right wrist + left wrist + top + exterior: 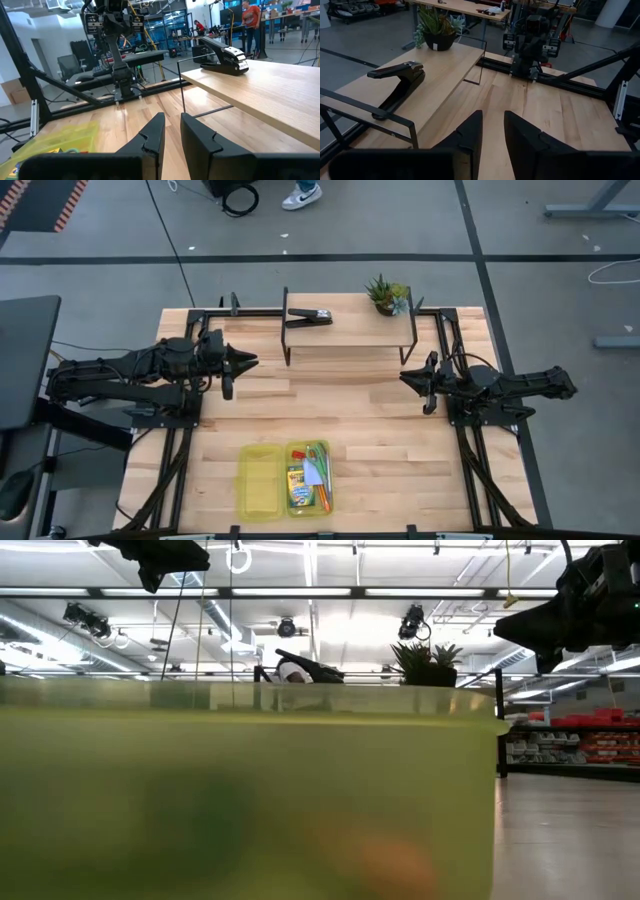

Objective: Pack school essentials
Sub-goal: Return to Home Position

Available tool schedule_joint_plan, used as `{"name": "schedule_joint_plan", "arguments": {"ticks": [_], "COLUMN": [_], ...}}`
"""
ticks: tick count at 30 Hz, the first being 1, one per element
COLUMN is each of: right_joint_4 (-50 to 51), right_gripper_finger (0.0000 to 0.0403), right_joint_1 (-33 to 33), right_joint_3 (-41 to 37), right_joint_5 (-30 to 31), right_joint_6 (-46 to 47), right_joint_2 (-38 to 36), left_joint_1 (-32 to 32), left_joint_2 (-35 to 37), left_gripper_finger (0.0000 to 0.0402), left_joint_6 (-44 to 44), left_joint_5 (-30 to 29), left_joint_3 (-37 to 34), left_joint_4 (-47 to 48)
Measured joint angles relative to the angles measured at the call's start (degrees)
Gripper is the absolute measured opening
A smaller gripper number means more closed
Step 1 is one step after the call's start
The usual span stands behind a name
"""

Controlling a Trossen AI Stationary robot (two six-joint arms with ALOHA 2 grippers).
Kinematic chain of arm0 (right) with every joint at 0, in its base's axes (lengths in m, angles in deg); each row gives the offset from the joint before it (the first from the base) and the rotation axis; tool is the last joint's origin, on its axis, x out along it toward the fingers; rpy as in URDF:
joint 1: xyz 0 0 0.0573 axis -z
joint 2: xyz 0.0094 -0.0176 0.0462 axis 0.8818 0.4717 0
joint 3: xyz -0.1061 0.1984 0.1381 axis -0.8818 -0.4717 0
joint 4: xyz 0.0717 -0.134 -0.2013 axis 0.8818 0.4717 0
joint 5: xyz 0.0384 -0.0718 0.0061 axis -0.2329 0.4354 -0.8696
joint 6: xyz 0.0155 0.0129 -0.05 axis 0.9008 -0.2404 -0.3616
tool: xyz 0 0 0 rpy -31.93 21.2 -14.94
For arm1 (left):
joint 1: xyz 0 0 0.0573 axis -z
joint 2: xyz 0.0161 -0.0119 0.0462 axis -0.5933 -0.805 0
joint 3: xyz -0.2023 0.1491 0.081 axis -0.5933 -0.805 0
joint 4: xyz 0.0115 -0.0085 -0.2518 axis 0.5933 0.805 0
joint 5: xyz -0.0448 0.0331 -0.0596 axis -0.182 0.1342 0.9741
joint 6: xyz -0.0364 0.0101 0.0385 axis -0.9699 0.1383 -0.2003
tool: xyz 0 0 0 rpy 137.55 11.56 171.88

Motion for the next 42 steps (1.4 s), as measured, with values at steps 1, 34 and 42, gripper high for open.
{"name": "schedule_joint_plan", "arguments": {"ticks": [1, 34, 42], "right_joint_4": [0.0, 0.0, 0.0], "right_gripper_finger": [0.0068, 0.0068, 0.0068], "right_joint_1": [0.0, 0.0, 0.0], "right_joint_3": [0.0, 0.0, 0.0], "right_joint_5": [0.0, 0.0, 0.0], "right_joint_6": [0.0, 0.1, 0.1], "right_joint_2": [0.0, 0.0, 0.0], "left_joint_1": [0.1, 9.0, 12.1], "left_joint_2": [0.1, 19.9, 25.0], "left_gripper_finger": [0.0087, 0.0088, 0.0085], "left_joint_6": [0.0, 6.8, 8.5], "left_joint_5": [0.0, 0.0, -0.1], "left_joint_3": [-0.1, -32.8, -40.5], "left_joint_4": [-0.1, -37.2, -42.3]}}
